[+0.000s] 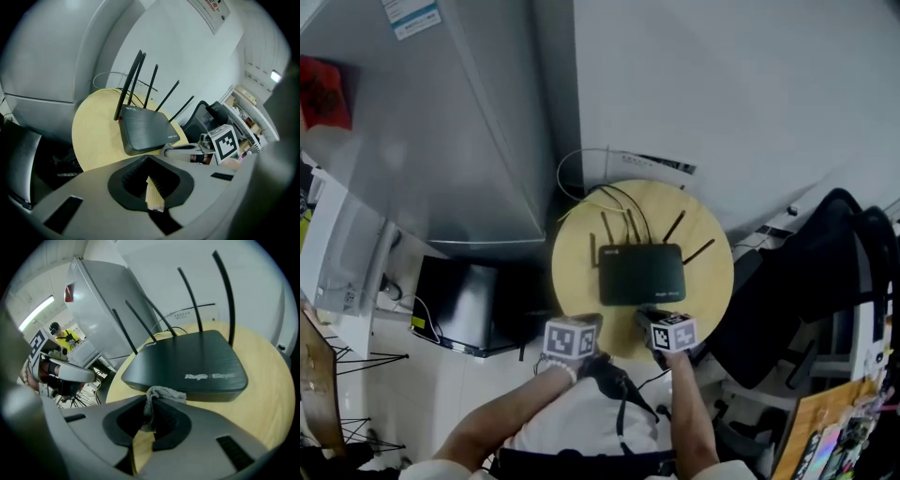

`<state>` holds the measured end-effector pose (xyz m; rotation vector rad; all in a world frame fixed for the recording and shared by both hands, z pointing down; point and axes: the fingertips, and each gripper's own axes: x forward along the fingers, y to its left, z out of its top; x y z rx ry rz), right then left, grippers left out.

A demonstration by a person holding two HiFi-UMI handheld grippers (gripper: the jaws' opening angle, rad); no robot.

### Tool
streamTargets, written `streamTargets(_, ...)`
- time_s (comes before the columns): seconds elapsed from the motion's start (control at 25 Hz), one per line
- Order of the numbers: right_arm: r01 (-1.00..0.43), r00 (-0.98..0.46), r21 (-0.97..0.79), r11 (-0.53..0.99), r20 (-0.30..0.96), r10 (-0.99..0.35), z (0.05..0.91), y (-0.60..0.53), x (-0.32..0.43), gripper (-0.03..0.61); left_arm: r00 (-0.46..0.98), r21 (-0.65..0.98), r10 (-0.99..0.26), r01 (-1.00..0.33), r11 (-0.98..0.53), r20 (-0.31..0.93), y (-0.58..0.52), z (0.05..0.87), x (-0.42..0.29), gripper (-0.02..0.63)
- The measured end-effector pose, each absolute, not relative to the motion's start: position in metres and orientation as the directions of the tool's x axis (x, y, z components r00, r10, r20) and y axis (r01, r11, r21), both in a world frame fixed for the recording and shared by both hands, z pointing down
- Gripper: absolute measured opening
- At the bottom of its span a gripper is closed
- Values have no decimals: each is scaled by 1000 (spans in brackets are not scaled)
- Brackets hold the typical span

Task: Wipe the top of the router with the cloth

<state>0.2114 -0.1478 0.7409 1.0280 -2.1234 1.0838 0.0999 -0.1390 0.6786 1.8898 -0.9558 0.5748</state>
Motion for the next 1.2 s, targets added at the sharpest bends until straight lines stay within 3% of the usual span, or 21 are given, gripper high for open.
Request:
streamTargets(0.72, -780, -591, -424, 460, 741, -319, 746, -148, 95, 40, 541, 517, -445, -836, -186, 714, -116, 668, 13, -2)
streamTargets(1.04, -786, -609, -502, 360, 727, -317, 733, -133, 68, 40, 542, 535, -448, -831, -156, 711, -106, 673, -7, -2)
streamTargets(1.2, -826, -563, -482, 292, 729, -388, 720, -138, 61, 40, 550, 542, -455, -824, -162, 700, -107, 666, -7, -2)
